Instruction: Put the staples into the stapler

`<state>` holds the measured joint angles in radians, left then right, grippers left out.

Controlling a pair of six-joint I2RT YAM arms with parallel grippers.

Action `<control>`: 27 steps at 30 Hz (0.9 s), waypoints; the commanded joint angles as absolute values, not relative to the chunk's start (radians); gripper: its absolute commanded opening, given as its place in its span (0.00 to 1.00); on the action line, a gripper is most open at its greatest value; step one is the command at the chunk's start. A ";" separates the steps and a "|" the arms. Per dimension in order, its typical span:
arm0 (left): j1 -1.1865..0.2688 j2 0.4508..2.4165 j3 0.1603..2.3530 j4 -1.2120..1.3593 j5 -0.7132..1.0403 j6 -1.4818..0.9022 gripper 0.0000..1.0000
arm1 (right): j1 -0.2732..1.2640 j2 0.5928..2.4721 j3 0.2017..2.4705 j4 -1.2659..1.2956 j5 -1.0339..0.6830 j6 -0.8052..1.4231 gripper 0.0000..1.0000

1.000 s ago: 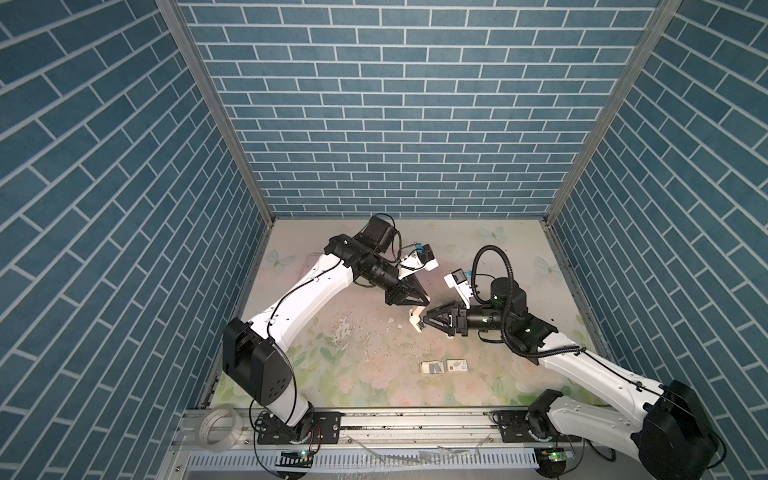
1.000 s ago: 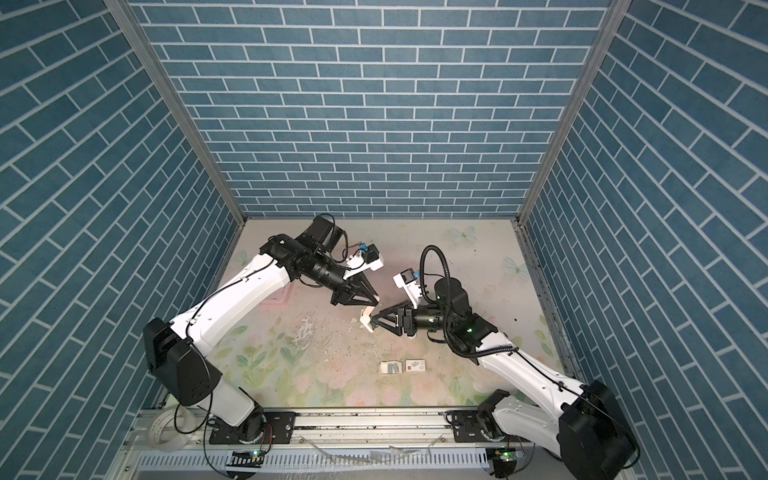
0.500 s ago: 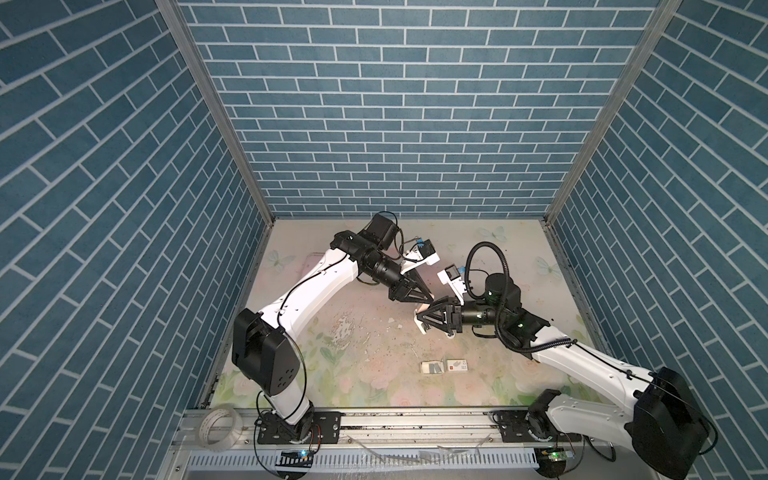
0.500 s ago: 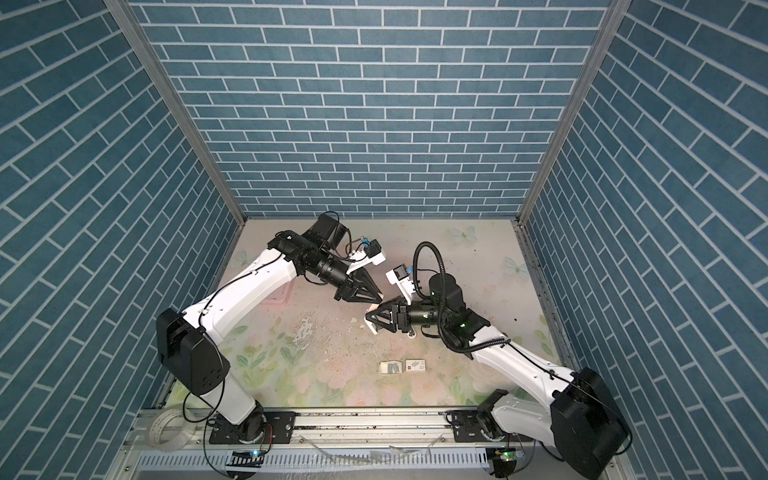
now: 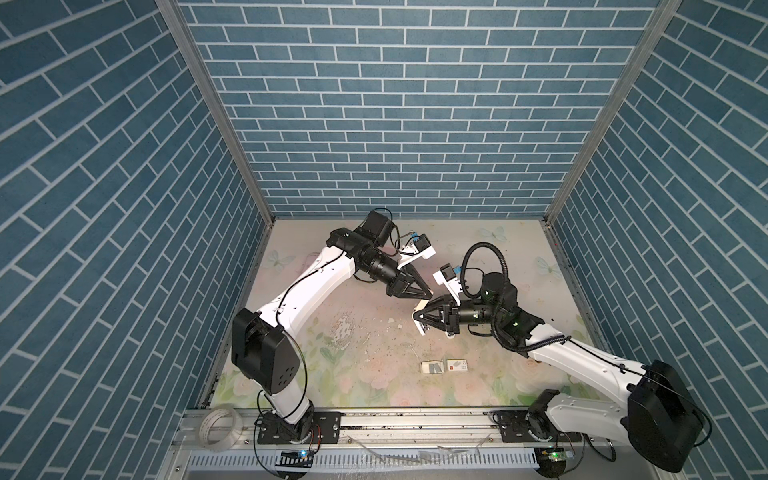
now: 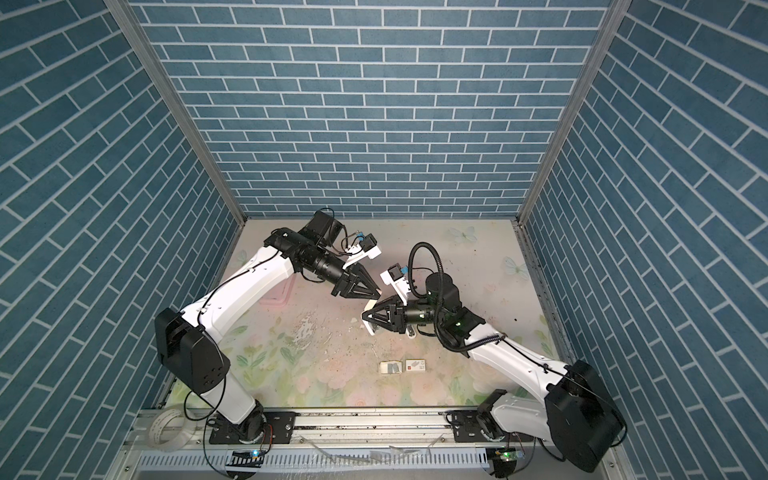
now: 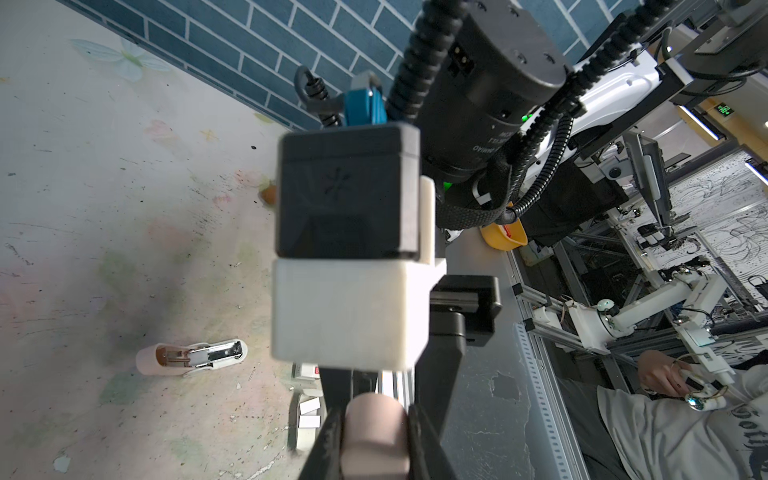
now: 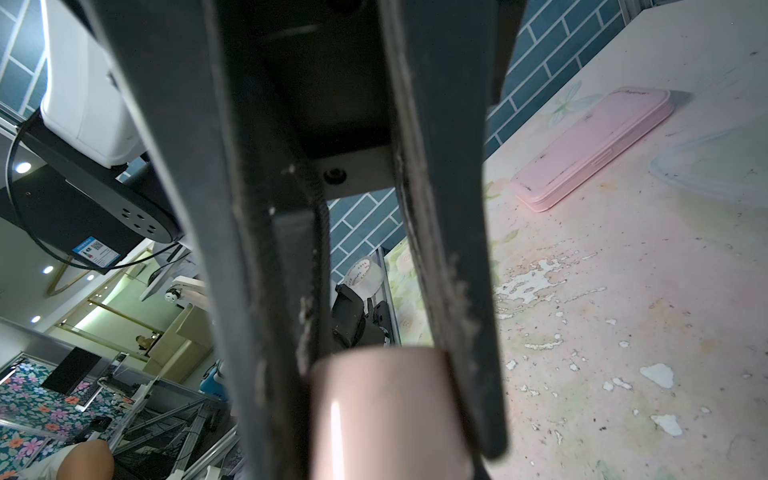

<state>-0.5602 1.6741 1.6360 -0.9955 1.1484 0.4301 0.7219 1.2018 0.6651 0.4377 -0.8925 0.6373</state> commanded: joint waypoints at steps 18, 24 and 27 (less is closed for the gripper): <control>-0.457 1.485 1.494 -0.831 0.928 0.355 0.70 | 0.718 1.250 0.793 0.160 -0.743 0.583 0.00; -0.366 1.392 1.466 -0.769 0.711 0.327 0.71 | 0.717 1.284 0.867 -0.079 -0.586 0.474 0.00; -0.342 1.346 1.436 -0.703 0.537 0.269 0.72 | 0.719 1.303 0.876 -0.155 -0.476 0.442 0.00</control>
